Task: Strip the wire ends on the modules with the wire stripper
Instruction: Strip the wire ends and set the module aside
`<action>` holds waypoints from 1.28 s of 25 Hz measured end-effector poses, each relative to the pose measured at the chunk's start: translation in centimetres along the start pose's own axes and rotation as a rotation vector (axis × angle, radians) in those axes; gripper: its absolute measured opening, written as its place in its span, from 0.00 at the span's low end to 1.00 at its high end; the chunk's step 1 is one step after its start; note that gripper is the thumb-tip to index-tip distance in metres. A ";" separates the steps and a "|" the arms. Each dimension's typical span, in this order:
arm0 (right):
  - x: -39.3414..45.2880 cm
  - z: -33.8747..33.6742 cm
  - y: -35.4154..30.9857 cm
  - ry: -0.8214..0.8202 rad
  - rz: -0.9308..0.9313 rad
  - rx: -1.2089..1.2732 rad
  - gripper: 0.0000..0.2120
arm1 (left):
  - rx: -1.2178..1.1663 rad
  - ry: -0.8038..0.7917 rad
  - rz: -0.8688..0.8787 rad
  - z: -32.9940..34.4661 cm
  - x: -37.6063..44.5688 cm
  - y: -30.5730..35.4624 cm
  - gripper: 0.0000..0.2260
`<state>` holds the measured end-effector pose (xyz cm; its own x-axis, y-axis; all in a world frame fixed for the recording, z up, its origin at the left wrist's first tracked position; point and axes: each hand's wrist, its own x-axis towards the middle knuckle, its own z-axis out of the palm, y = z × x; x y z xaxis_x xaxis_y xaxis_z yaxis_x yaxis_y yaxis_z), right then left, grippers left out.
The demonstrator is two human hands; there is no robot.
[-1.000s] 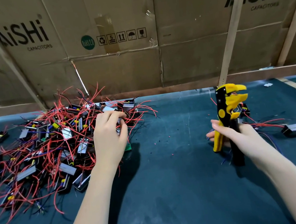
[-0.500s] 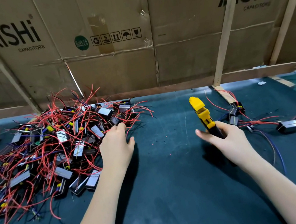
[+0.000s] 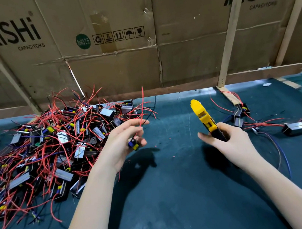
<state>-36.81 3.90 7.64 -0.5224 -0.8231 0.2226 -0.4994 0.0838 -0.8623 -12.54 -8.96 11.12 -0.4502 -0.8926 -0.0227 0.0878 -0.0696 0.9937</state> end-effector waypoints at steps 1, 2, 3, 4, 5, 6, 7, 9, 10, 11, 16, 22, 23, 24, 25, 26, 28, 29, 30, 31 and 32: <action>0.0 0.0 0.0 0.002 0.004 0.003 0.20 | 0.032 -0.022 0.019 0.2 -0.1 -0.2 0.07; 0.0 0.0 0.1 0.005 0.006 0.005 0.20 | 0.070 -0.040 0.036 0.4 -0.3 -0.4 0.06; 0.1 0.0 0.1 0.010 0.006 0.004 0.20 | 0.114 -0.053 0.052 0.5 -0.4 -0.5 0.07; 0.1 -0.1 0.2 0.018 0.005 0.000 0.20 | 0.185 -0.056 0.077 0.4 -0.4 -0.6 0.08; 0.1 -0.1 0.2 0.027 0.001 -0.006 0.20 | 0.276 -0.048 0.116 0.4 -0.4 -0.6 0.08; 0.2 -0.1 0.2 0.037 -0.005 -0.013 0.20 | 0.360 -0.037 0.162 0.3 -0.5 -0.5 0.08; 0.2 -0.2 0.2 0.045 -0.011 -0.023 0.20 | 0.402 -0.025 0.206 0.3 -0.5 -0.5 0.08; 0.2 -0.1 0.2 0.053 -0.021 -0.034 0.20 | 0.366 -0.002 0.278 0.3 -0.4 -0.3 0.07; 0.2 -0.1 0.2 0.052 -0.022 -0.036 0.20 | 0.319 0.015 0.304 0.4 -0.3 -0.4 0.07; 0.2 0.0 0.2 0.050 -0.023 -0.036 0.19 | 0.279 0.030 0.326 0.5 -0.2 -0.4 0.08; 0.2 0.1 0.3 0.067 -0.030 -0.067 0.18 | 0.173 -0.021 0.245 2.2 -0.1 -0.5 0.17; 0.0 0.4 0.1 0.259 -0.111 -0.320 0.16 | 0.149 -0.316 0.087 5.3 -1.1 -1.4 0.15; 0.1 0.4 0.2 0.299 -0.129 -0.404 0.17 | 0.179 -0.371 0.122 5.4 -1.5 -1.5 0.15; 0.2 0.4 0.4 0.334 -0.144 -0.496 0.19 | 0.210 -0.416 0.150 5.5 -1.8 -1.5 0.14; 0.3 0.4 0.5 0.364 -0.158 -0.580 0.21 | 0.233 -0.447 0.166 5.6 -2.0 -1.5 0.14; 0.4 0.4 0.6 0.386 -0.176 -0.641 0.22 | 0.255 -0.460 0.171 5.6 -2.1 -1.5 0.14; 0.4 0.6 0.8 0.418 -0.221 -0.702 0.23 | 0.275 -0.455 0.172 5.8 -2.3 -1.5 0.14; 0.3 0.7 0.8 0.428 -0.245 -0.714 0.23 | 0.276 -0.442 0.174 5.9 -2.3 -1.6 0.15; 0.2 0.9 0.8 0.432 -0.266 -0.719 0.23 | 0.274 -0.417 0.178 6.0 -2.4 -1.7 0.15; 0.2 1.1 0.8 0.433 -0.283 -0.720 0.24 | 0.271 -0.381 0.183 6.1 -2.4 -1.8 0.15; 0.1 1.3 0.7 0.435 -0.299 -0.719 0.24 | 0.270 -0.339 0.191 6.2 -2.4 -1.8 0.15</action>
<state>-36.31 3.17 6.44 -0.4439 -0.5935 0.6714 -0.8933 0.3524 -0.2791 -17.14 -3.96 10.04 -0.7169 -0.6796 0.1558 -0.0165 0.2399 0.9707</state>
